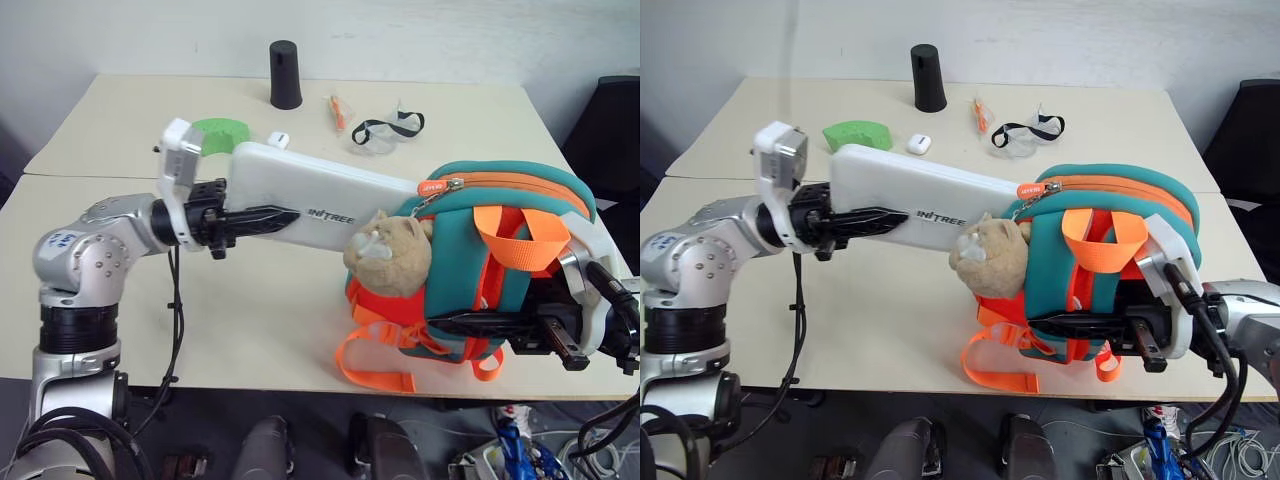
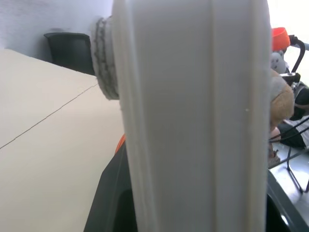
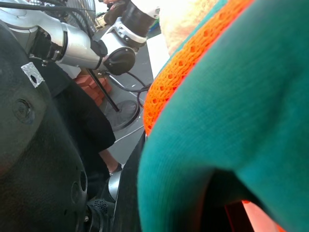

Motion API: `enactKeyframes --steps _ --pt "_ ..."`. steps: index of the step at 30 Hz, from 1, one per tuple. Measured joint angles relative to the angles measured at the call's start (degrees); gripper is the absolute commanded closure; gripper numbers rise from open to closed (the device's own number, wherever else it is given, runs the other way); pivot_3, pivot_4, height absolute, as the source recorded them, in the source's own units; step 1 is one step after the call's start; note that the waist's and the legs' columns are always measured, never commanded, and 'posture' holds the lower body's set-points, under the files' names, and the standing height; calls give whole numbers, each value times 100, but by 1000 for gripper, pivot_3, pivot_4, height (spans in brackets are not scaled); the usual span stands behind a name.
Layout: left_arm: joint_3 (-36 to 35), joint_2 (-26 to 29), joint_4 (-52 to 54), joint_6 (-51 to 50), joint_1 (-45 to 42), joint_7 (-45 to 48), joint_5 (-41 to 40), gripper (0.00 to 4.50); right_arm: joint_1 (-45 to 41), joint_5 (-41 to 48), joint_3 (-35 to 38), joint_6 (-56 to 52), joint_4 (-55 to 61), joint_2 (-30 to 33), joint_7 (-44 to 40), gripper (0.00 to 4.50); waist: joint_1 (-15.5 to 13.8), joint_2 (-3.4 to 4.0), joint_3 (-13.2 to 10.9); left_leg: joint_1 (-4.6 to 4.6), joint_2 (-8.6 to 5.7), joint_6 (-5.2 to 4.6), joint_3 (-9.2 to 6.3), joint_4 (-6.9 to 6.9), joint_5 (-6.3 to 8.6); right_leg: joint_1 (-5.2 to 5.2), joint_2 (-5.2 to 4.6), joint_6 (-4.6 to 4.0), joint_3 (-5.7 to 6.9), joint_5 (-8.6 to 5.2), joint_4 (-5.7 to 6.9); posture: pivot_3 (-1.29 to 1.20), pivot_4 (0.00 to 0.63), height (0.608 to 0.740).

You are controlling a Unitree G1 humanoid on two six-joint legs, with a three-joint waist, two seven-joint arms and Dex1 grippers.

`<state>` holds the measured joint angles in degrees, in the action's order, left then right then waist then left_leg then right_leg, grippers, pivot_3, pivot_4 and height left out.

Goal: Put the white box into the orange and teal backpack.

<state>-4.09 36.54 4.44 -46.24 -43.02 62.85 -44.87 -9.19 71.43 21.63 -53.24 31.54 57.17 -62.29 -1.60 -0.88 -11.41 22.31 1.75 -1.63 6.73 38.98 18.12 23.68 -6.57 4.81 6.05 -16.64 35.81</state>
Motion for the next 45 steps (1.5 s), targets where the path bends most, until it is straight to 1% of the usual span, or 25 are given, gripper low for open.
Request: enactKeyframes --steps 5,11,13,17,22,24,30,32,34,36,37,40,44,45 --pt "492 74 -35 536 -119 451 474 3127 6 -16 -118 58 5 0 50 4491 28 0 0 -1 4 0 3 0 0 1 3 1 0 0 -2 0 150 740" --pt "509 536 -343 812 -353 974 676 3127 31 -117 -129 83 2 0 126 4491 44 0 0 -4 8 1 2 0 0 2 5 -2 1 -1 1 0 150 740" --pt "520 537 -338 843 -369 1038 706 3127 39 -118 -136 83 2 -2 162 4491 30 0 0 -3 6 -1 2 0 1 1 3 -1 0 -1 1 0 150 740" --pt "714 128 -216 800 -352 810 771 3127 9 -115 -165 83 1 -48 211 4491 -1 0 0 2 1 -8 -4 6 2 -3 -1 2 3 1 -2 0 150 740" --pt "1184 -865 -34 796 -230 -47 1104 3127 -137 -106 -306 82 -4 -105 319 4491 9 -2 -1 5 0 -14 -2 7 3 -5 -2 13 1 7 -8 0 150 740" --pt "1285 -1149 -34 795 -229 -332 1221 3127 -155 -104 -317 82 -6 -105 344 4491 14 -2 -1 4 1 -14 -2 7 3 -4 0 13 1 7 -9 0 150 740" --pt "1561 -1730 -79 783 -235 -833 1518 3127 -189 -111 -333 85 -22 -139 393 4491 18 -2 -1 0 2 -14 -1 8 1 -6 1 13 0 7 -5 0 150 740" --pt "1731 -1993 -125 753 -235 -968 1636 3127 -219 -114 -391 92 -22 -188 420 4491 8 -2 -1 1 -2 -17 -1 9 1 -6 0 14 0 8 -6 0 150 740" --pt "1982 -2081 -176 781 -236 -982 1825 3127 -268 -117 -442 92 -19 -232 442 4491 5 -2 -1 1 -2 -18 -2 9 2 -9 -1 14 2 8 -10 0 150 740" --pt "2142 -2109 -291 820 -236 -982 1962 2402 -271 -129 -533 94 -19 -274 467 4500 8 -2 -1 1 -1 -18 -2 9 2 -9 -1 14 2 8 -10 0 150 740" --pt "2146 -2110 -301 833 -238 -966 1988 2178 -272 -144 -548 96 -19 -294 481 4500 9 -2 -1 1 -1 -18 -2 9 2 -8 -1 14 2 8 -10 0 150 740" --pt "2072 -2087 -317 801 -241 -925 1982 1301 -273 -208 -548 120 -23 -310 515 4500 22 -1 -1 0 1 -18 -2 9 1 -9 -3 14 0 8 -9 0 150 740" --pt "1811 -1805 -237 672 -240 -710 1781 194 -246 -254 -548 155 -30 -359 553 4500 44 -1 -1 -1 6 -14 -2 8 1 -6 -1 11 1 7 -6 0 150 740" --pt "1738 -1719 -188 633 -238 -662 1724 11 -237 -266 -550 158 -38 -365 565 4500 44 -1 -1 -1 6 -14 -2 8 1 -6 -1 11 1 7 -5 0 150 740"
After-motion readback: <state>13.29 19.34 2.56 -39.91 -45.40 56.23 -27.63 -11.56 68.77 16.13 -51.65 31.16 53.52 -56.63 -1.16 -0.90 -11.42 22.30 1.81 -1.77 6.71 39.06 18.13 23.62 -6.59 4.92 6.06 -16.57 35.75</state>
